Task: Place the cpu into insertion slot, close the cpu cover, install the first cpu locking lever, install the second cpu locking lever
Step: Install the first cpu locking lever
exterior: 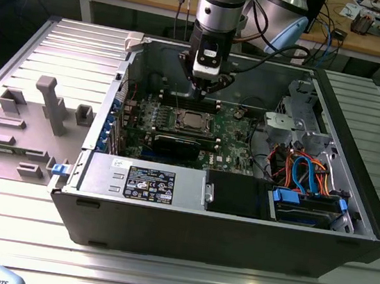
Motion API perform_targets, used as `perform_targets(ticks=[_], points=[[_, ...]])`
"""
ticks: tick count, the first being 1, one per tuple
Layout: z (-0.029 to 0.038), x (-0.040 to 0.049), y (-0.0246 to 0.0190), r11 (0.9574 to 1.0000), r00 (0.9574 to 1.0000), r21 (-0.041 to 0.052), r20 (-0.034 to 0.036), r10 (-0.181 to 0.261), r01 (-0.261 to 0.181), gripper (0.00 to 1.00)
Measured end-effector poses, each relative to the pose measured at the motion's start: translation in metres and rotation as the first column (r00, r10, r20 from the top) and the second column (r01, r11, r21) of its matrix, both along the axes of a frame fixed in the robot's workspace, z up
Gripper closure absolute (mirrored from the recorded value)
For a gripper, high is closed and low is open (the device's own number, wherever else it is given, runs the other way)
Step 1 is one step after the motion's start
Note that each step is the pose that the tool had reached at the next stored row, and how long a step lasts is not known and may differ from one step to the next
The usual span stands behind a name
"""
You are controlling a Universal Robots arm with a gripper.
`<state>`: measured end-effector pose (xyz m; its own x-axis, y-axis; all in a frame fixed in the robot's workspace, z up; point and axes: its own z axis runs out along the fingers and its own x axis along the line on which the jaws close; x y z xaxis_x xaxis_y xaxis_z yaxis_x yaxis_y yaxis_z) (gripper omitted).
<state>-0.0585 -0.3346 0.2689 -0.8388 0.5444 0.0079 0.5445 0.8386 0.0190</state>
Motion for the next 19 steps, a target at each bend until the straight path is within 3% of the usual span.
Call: perform_targets(ticks=[4,12,14,19], points=[[0.0000,-0.0001,0.0000,0.9982,0.9982,0.0000,0.0000,0.060,-0.060,0.89],[0.0000,-0.0002,0.0000,0.9885,0.9885,0.0000,0.0000,0.151,-0.151,0.89],[-0.0001,-0.0003,0.0000,0.9802,0.9802,0.0000,0.0000,0.198,-0.198,0.89],[-0.0001,-0.0003,0.0000,0.9647,0.9647,0.0000,0.0000,0.263,-0.263,0.89]])
